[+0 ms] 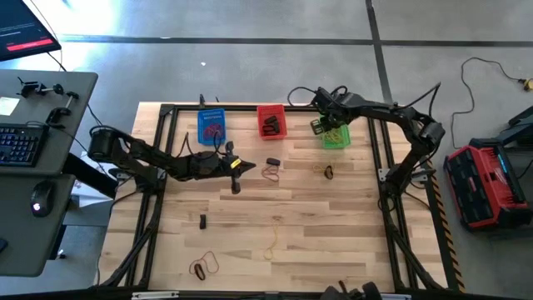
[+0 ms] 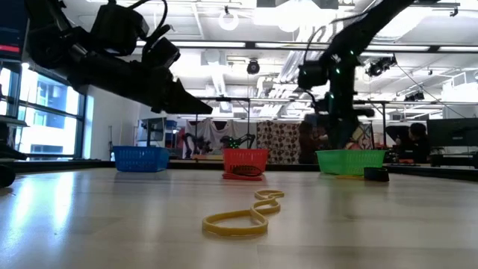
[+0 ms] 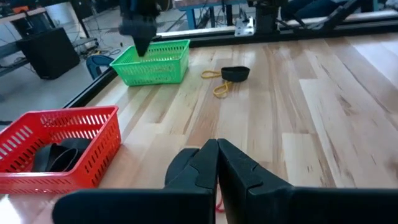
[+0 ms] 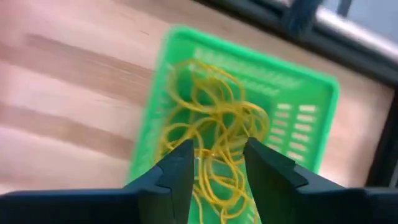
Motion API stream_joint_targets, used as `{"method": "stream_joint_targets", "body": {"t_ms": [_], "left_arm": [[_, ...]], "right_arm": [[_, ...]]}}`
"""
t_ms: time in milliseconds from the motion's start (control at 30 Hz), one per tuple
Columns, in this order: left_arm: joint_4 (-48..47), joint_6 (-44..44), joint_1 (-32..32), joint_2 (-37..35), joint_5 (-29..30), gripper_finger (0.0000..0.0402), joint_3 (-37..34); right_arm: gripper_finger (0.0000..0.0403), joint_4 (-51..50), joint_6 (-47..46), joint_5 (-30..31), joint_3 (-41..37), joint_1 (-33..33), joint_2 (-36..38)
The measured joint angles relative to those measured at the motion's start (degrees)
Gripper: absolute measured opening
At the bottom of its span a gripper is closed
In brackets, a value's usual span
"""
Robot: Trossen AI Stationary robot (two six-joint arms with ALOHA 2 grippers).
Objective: Sort rubber bands into baskets
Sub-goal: Put the yellow rubber band into the green bin, then put the black rubber band into the red bin
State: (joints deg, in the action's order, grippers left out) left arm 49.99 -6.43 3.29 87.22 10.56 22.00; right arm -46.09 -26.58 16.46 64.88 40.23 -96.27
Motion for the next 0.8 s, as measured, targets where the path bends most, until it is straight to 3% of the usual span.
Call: {"method": "stream_joint_targets", "body": {"t_ms": [133,333,533,800], "left_arm": [[-5.8,-1.6,-0.1,-3.8,-1.0,0.0,0.0],[-15.5,-3.3,-0.3,-10.8,-3.7,0.0,0.0],[-27.6,-7.8,-1.8,-17.4,-8.6,0.0,0.0],[-40.5,-8.6,-5.0,-24.1,-9.1,0.0,0.0]], "right_arm": [[0.0112,-2.6,5.3,-0.5,5.2,-3.0,0.3],[0.0011,-0.3,10.4,0.0,9.4,-8.8,1.1],[0.0009,13.3,13.9,2.2,5.0,-16.4,1.4],[0.0001,32.5,14.6,1.5,-3.4,-26.7,1.4]]}}
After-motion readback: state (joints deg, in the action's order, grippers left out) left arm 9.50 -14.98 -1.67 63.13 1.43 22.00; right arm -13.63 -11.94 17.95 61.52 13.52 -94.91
